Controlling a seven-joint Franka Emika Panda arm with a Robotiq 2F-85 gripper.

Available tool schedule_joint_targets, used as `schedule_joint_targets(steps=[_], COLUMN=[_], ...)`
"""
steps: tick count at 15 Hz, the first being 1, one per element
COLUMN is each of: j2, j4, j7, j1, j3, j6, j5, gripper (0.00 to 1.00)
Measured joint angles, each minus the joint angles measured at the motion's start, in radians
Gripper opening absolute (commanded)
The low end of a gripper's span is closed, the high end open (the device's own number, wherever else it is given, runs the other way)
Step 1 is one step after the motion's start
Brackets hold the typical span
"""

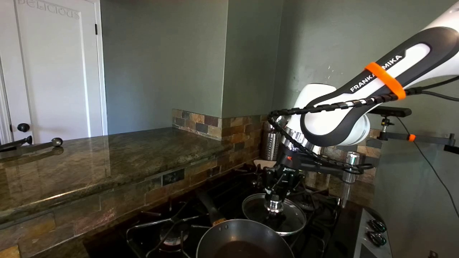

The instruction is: Remove the lid from the pan, move the pan backwards then put back the lid

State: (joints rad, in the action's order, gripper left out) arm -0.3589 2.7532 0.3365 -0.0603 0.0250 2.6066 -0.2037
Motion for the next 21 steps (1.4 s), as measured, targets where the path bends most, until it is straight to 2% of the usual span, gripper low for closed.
schedule_joint_targets(steps=[2, 3, 4, 8, 14, 21], j2=[0.008, 0.009, 0.010, 0.009, -0.042, -0.086], j4=[-0.002, -0.003, -0.004, -0.007, -0.013, -0.016], j7=[0.000, 0.000, 0.001, 0.005, 0.006, 0.003], j1=[0.005, 0.006, 0.007, 0.009, 0.031, 0.149], j3=[0.000, 0.000, 0.000, 0.000, 0.004, 0.061], j6=[0.000, 0.000, 0.000, 0.000, 0.000, -0.004], j5=[-0.008, -0.009, -0.009, -0.015, -0.020, -0.043], gripper=[0.23, 0.72, 0.74, 0.99, 1.00, 1.00])
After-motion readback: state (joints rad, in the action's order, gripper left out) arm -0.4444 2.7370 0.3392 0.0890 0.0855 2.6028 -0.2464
